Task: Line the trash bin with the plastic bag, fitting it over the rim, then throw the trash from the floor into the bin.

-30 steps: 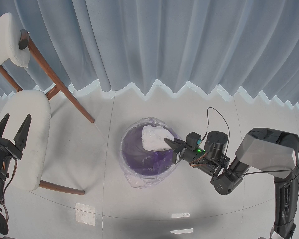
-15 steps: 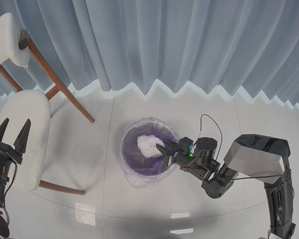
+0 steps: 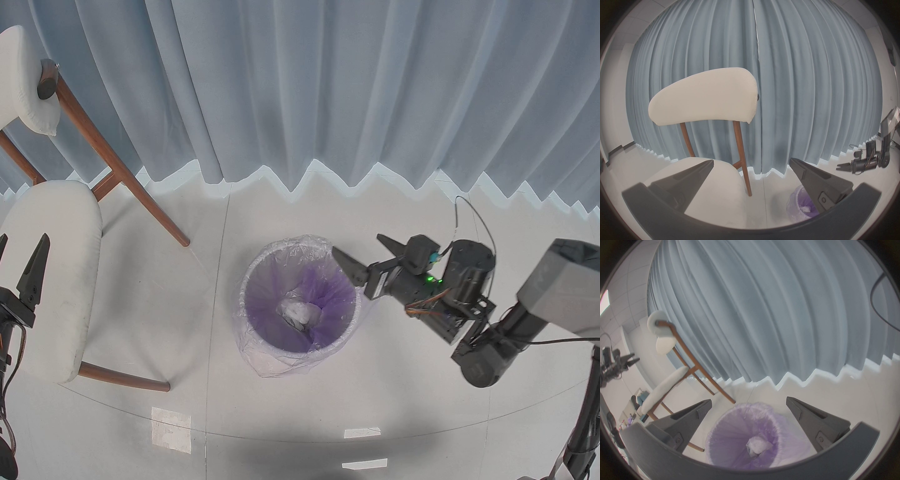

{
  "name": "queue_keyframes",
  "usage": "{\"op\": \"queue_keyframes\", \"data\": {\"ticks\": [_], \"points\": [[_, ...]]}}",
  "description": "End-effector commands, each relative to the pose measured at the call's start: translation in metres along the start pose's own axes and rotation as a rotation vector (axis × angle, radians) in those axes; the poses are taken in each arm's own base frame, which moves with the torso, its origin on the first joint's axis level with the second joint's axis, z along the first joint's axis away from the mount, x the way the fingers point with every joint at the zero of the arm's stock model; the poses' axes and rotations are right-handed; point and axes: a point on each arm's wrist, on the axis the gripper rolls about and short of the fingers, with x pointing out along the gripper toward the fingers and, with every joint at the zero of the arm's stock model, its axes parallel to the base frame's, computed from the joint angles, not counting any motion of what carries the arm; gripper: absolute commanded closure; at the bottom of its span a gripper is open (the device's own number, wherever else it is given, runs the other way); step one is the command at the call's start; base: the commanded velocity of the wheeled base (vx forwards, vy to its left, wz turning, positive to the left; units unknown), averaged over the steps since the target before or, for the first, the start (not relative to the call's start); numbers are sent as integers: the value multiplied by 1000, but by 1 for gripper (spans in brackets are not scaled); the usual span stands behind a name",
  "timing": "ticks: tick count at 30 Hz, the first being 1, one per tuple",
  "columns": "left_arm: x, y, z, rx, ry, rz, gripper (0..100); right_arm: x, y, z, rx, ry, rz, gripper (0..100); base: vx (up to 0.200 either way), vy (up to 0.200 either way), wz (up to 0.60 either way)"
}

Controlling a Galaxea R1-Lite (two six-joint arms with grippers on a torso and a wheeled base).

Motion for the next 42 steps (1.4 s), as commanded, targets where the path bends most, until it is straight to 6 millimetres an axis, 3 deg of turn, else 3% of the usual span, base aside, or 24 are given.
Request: {"op": "queue_keyframes", "data": {"ticks": [1, 4, 7, 11, 13, 15, 16, 19, 23, 26, 28, 29, 30, 33, 42], "points": [[-27, -6, 14, -29, -102, -53, 0, -145, -28, 107, -22, -200, -205, 0, 0, 0, 0], [-42, -7, 14, -33, -124, -60, 0, -205, -30, 124, -77, -281, -284, 0, 0, 0, 0], [-58, -7, 17, -34, -157, -51, 0, -251, -21, 139, -124, -378, -347, 0, 0, 0, 0], [-78, -7, 13, -36, -133, -59, 0, -296, -4, 146, -154, -391, -414, 0, 0, 0, 0], [-96, -8, 6, -36, -75, -63, 0, -334, 15, 138, -149, -349, -446, 0, 0, 0, 0], [-103, -8, 3, -36, -55, -63, 0, -348, 22, 131, -143, -327, -450, 0, 0, 0, 0], [-115, -8, 0, -37, -27, -58, 0, -368, 32, 116, -129, -282, -456, 0, 0, 0, 0], [-141, -9, -11, -34, 28, -59, 0, -399, 45, 87, -141, -236, -459, 0, 0, 0, 0], [-162, -10, -29, -25, 94, -57, 0, -408, 47, 62, -170, -180, -467, 0, 0, 0, 0], [-162, -10, -35, -32, 117, -51, 0, -403, 42, 45, -156, -137, -497, 0, 0, 0, 0], [-162, -10, -49, -26, 179, -48, 0, -398, 34, 15, -146, -59, -524, 0, 0, 0, 0], [-162, -11, -49, -26, 183, -48, 0, -398, 33, 13, -148, -54, -526, 0, 0, 0, 0], [-165, -11, -59, -25, 282, -43, 0, -400, 32, -3, -162, -27, -558, 0, 0, 0, 0], [-166, -11, -64, -30, 339, -42, 0, -401, 31, -10, -127, 56, -592, 0, 0, 0, 0], [-167, -10, -65, -70, 344, 34, 0, -401, 31, -9, -135, 39, -590, 0, 0, 0, 0]]}}
